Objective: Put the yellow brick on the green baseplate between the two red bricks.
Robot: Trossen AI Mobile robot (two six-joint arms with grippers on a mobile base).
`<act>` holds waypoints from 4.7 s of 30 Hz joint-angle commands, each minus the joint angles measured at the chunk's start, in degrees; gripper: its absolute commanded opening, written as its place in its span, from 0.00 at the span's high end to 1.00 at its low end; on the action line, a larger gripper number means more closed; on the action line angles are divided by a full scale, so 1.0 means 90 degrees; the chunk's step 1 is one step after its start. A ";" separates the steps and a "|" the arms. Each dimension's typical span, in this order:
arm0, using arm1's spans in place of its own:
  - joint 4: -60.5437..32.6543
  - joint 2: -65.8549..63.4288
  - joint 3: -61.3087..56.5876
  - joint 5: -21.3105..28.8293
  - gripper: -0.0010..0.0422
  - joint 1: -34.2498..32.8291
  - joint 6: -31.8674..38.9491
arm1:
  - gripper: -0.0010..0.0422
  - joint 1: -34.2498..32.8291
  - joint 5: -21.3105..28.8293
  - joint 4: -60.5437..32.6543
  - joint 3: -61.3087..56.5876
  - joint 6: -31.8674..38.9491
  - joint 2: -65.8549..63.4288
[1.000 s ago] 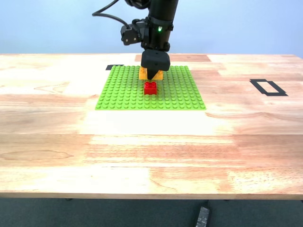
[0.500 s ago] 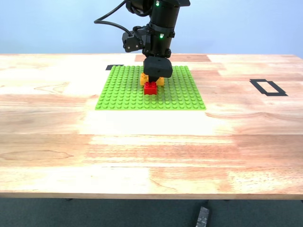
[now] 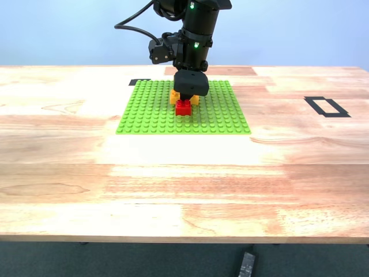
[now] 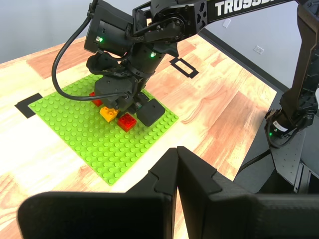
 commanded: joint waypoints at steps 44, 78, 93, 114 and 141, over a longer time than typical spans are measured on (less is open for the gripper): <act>-0.0002 -0.0068 0.0000 -0.0449 0.98 -0.0005 -0.0015 | 0.87 0.0012 -0.0046 0.0041 -0.0044 0.0471 -0.0600; 0.0034 -0.0121 0.0000 -0.0447 0.98 -0.0007 -0.0012 | 0.92 0.0041 -0.0209 0.0437 -0.0515 0.0442 -0.0486; -0.0007 -0.0138 0.0000 -0.0447 0.98 -0.0017 -0.0015 | 0.92 -0.0117 -0.0158 0.0447 -0.0515 0.0316 -0.0527; -0.0007 -0.0287 0.0000 -0.0447 0.98 -0.0017 0.0002 | 0.92 -0.0107 -0.0151 0.0420 -0.0493 0.0420 -0.0291; 0.2426 -0.1105 -0.0323 -0.2363 0.98 -0.0010 -0.0284 | 0.98 -0.1792 0.0044 0.3104 -0.4388 0.1965 -0.6824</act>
